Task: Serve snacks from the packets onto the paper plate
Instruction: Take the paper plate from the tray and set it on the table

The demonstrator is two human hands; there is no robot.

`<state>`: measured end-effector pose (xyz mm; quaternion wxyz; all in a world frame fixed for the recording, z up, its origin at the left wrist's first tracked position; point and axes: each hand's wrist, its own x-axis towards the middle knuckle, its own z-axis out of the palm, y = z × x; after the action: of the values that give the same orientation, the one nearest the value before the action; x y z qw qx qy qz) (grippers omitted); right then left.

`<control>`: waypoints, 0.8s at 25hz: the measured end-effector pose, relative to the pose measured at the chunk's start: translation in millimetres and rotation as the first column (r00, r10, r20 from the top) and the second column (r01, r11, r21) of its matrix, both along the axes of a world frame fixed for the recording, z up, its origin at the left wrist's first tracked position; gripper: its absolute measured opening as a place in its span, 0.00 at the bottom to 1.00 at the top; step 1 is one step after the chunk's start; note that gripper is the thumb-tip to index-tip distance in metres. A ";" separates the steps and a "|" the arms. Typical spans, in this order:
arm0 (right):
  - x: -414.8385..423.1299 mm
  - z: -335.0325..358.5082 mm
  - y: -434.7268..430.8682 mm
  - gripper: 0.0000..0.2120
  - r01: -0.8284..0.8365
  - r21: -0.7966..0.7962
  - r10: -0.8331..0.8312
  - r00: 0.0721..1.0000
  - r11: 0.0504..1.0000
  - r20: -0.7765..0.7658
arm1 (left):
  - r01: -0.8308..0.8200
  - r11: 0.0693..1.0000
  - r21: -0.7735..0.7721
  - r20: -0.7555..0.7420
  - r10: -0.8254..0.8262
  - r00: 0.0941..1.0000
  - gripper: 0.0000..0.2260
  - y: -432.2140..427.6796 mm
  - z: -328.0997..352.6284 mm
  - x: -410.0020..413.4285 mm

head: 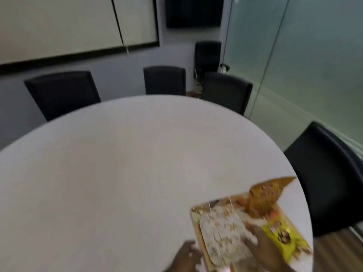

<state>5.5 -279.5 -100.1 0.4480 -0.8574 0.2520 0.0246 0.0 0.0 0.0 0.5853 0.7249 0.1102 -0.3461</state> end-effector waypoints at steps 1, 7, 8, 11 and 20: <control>7.2 10.8 9.6 0.48 -0.040 -0.022 0.040 0.999 0.999 -0.015 | -0.013 1.000 0.010 0.002 0.013 1.000 0.15 -11.8 -14.1 18.2; 29.6 32.6 17.9 0.22 -0.041 -0.001 0.040 0.977 0.999 -0.208 | 0.024 0.978 0.209 0.036 -0.033 0.999 0.23 -50.9 -42.5 54.9; 31.9 39.9 22.5 0.21 -0.010 0.019 0.014 0.973 1.000 -0.228 | -0.007 0.972 0.234 0.057 -0.006 0.998 0.22 -53.4 -52.2 58.7; 34.1 53.1 34.7 0.21 0.138 0.129 -0.104 0.965 0.982 -0.243 | -0.086 0.963 0.256 0.090 0.065 0.994 0.19 -55.8 -44.3 65.8; 26.9 72.6 266.7 0.32 -0.048 0.368 0.142 0.962 0.929 -0.235 | -0.340 0.887 0.311 0.177 0.297 0.938 0.19 202.5 -19.8 54.2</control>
<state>32.4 -12.9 -27.5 0.5587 -0.7620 0.2571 0.2029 54.2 202.5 -19.8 0.5071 0.8063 0.2488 -0.1754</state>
